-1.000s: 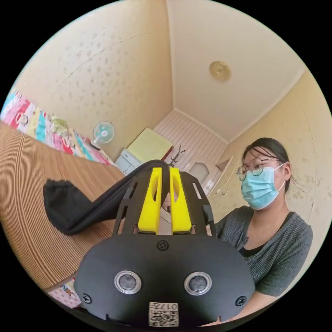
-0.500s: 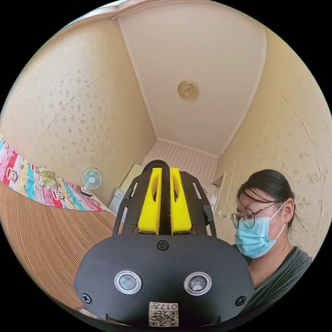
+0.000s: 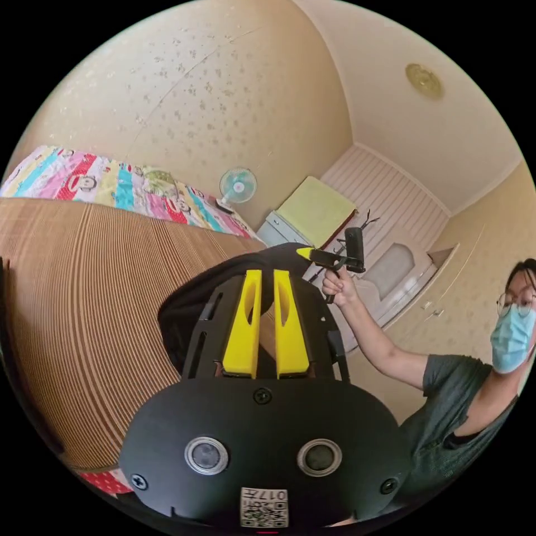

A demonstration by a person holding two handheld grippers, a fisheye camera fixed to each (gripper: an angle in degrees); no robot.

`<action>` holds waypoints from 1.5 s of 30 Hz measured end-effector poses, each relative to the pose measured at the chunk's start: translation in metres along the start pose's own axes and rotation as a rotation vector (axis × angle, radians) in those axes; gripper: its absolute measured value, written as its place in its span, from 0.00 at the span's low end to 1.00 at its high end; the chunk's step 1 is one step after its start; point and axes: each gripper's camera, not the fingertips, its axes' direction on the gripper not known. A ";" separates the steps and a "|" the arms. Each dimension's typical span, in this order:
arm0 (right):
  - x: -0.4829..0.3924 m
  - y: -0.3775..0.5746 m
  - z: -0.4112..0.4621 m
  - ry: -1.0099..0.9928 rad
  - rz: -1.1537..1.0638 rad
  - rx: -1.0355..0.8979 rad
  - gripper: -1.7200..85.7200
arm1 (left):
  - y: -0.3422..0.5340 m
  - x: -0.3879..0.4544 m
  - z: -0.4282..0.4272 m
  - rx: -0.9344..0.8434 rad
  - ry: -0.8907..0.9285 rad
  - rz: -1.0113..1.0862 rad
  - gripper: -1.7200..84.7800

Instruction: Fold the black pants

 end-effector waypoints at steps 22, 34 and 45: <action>0.184 0.232 0.091 -0.070 0.489 0.123 0.26 | 0.113 -0.086 0.101 -0.246 -0.010 -0.397 0.33; 0.239 0.315 0.142 -0.412 0.491 -0.101 0.17 | 0.152 -0.048 0.072 -0.267 0.069 -0.510 0.14; 0.103 0.188 0.149 -0.696 -0.013 -0.025 0.15 | 0.064 0.067 -0.214 0.084 -0.094 -0.198 0.13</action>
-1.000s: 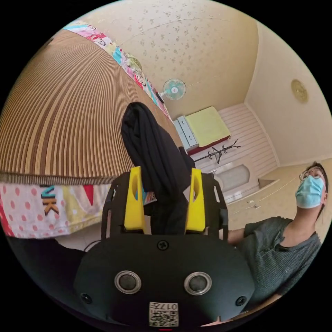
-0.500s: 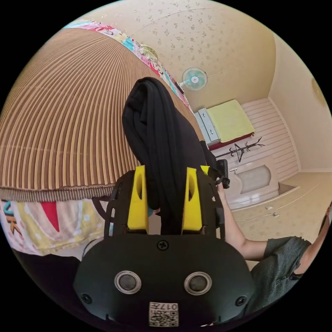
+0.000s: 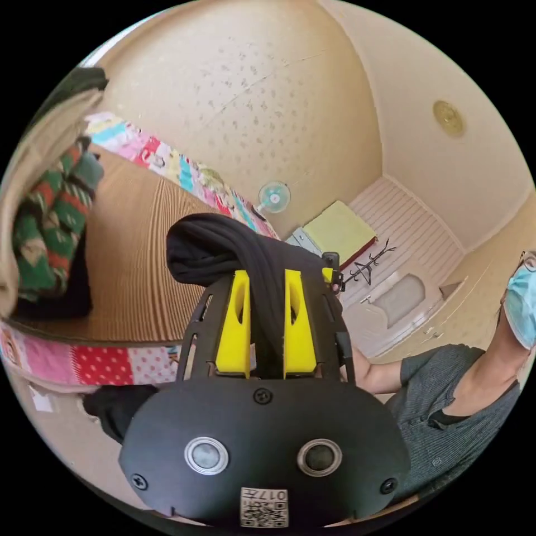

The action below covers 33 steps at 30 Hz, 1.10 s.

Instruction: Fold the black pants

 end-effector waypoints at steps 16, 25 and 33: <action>0.054 -0.221 0.389 0.407 0.013 -0.223 0.13 | -0.112 -0.190 -0.387 0.315 -0.442 -0.499 0.18; 0.037 -0.141 0.336 0.395 -0.228 -0.187 0.14 | -0.025 -0.128 -0.382 0.576 -0.502 -0.274 0.20; 0.099 0.020 0.192 0.768 -0.147 -0.254 0.12 | 0.094 -0.027 -0.301 0.742 -0.658 -0.058 0.15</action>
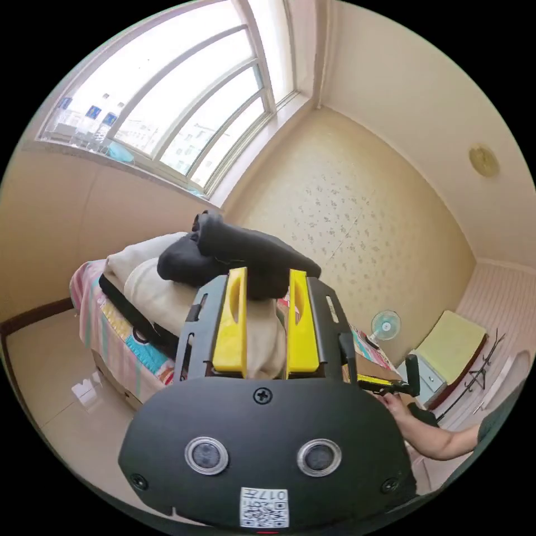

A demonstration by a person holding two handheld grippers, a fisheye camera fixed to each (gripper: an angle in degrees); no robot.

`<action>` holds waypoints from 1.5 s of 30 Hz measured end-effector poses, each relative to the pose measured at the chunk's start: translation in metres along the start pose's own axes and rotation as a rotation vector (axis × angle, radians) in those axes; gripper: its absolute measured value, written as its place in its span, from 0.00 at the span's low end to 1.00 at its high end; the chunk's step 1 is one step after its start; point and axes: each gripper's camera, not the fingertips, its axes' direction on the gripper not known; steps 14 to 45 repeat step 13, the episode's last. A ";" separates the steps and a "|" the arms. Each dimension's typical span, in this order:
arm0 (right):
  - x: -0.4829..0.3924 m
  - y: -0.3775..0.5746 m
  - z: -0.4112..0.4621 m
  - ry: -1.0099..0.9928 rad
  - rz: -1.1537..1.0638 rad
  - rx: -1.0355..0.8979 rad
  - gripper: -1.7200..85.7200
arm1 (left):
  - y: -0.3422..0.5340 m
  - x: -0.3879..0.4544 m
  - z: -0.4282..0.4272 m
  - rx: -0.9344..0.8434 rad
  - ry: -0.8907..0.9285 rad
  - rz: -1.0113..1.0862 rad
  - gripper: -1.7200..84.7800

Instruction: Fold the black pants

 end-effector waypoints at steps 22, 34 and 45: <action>0.148 0.219 -0.093 0.492 0.677 -0.013 0.25 | 0.332 0.167 0.246 -0.724 0.149 0.267 0.18; 0.148 0.219 -0.093 0.492 0.677 -0.013 0.25 | 0.332 0.167 0.246 -0.724 0.149 0.267 0.18; 0.148 0.219 -0.093 0.492 0.677 -0.013 0.25 | 0.332 0.167 0.246 -0.724 0.149 0.267 0.18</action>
